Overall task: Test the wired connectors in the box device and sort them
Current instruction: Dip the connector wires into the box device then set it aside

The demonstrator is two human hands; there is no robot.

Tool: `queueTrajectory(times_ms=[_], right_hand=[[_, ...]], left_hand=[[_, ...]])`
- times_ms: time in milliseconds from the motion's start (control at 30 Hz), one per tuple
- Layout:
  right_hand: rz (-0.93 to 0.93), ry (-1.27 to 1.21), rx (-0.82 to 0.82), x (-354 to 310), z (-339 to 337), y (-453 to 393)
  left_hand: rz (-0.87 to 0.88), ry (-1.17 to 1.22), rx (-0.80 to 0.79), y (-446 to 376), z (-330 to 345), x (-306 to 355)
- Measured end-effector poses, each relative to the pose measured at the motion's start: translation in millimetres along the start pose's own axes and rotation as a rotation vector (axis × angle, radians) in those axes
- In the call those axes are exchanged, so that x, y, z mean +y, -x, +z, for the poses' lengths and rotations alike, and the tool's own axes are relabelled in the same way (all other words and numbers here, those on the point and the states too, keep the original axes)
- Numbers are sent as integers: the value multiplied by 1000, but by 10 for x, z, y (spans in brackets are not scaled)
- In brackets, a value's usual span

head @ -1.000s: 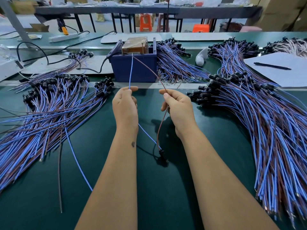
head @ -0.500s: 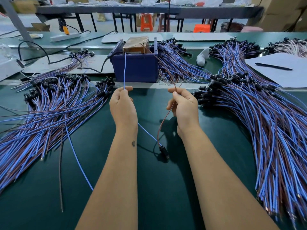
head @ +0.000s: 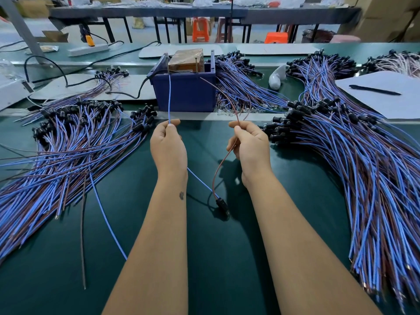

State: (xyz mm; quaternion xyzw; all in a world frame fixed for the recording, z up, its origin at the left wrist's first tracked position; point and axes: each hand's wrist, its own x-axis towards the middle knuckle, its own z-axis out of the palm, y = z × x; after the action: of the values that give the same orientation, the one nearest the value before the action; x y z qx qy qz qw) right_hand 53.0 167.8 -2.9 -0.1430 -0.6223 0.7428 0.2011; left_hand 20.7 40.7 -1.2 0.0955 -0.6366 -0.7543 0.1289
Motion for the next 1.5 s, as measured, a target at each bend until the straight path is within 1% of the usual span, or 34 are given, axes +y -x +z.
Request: queueTrajectory(times_ms=[367,700,1167,1333,1500], right_hand=[[-27,-26,-11,-18,25,14],[-66,130,-9,-5,77,9],[-59,165,-30,-17,79,29],[-70,160,-32,-17,73,27],[-70,148,-35,-17,68,23]], left_hand=[[2,0,-3,-11,9,-12],[-3,-20,-14,-23,12,-9],[-11,1,1,-39,1,-21],[-6,5,14,-53,3,-20],[-6,46,63,-74,-4,-14]])
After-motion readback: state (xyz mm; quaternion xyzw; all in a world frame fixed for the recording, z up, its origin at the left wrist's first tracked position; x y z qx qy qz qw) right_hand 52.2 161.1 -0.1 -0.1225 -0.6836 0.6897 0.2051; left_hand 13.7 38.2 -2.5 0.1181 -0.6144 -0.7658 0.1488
